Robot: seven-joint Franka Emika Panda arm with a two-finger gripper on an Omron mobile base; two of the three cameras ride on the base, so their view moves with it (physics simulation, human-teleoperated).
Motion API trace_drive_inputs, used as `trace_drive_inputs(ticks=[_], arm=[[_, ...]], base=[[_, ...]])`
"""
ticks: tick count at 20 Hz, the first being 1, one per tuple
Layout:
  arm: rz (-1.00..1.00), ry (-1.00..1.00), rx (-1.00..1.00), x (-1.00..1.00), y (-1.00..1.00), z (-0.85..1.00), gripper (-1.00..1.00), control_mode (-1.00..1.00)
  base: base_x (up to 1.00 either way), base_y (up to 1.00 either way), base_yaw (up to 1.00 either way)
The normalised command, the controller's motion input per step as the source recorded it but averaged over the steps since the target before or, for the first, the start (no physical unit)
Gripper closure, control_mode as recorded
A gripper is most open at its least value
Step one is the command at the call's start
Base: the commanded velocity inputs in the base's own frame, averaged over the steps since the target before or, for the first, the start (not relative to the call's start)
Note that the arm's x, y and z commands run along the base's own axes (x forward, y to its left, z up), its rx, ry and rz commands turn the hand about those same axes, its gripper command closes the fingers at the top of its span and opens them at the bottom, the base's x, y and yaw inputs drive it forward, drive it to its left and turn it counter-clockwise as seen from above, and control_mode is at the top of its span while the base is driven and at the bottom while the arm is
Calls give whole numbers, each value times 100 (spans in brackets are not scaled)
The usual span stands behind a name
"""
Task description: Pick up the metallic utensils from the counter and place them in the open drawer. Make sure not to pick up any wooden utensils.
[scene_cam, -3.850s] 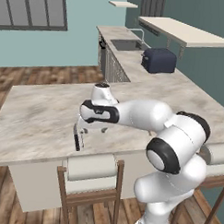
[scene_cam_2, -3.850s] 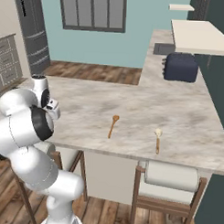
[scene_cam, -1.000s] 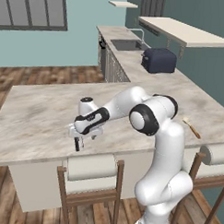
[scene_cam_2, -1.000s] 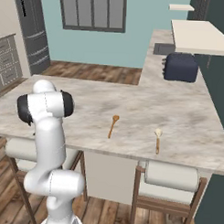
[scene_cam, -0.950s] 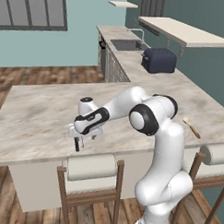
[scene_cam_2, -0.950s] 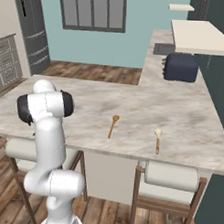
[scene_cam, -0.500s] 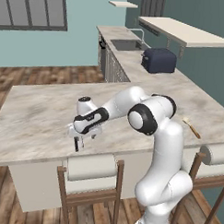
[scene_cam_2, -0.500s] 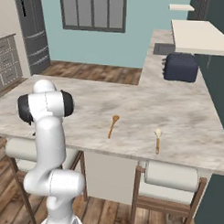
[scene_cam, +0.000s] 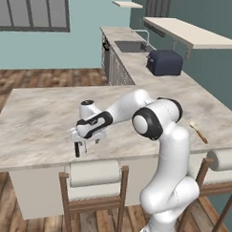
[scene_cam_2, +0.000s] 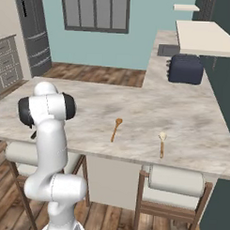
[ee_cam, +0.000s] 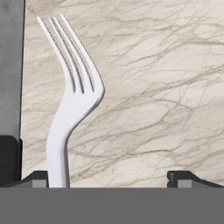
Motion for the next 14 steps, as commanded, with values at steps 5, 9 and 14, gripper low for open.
trace_drive_inputs(ticks=[5,9,14], arm=[[0,0,0,0,-11,-8,-100,-100],[0,0,0,0,-1,0,-100,-100],[0,0,0,0,0,0,-100,-100]], base=[[0,0,0],[0,0,0],[0,0,0]])
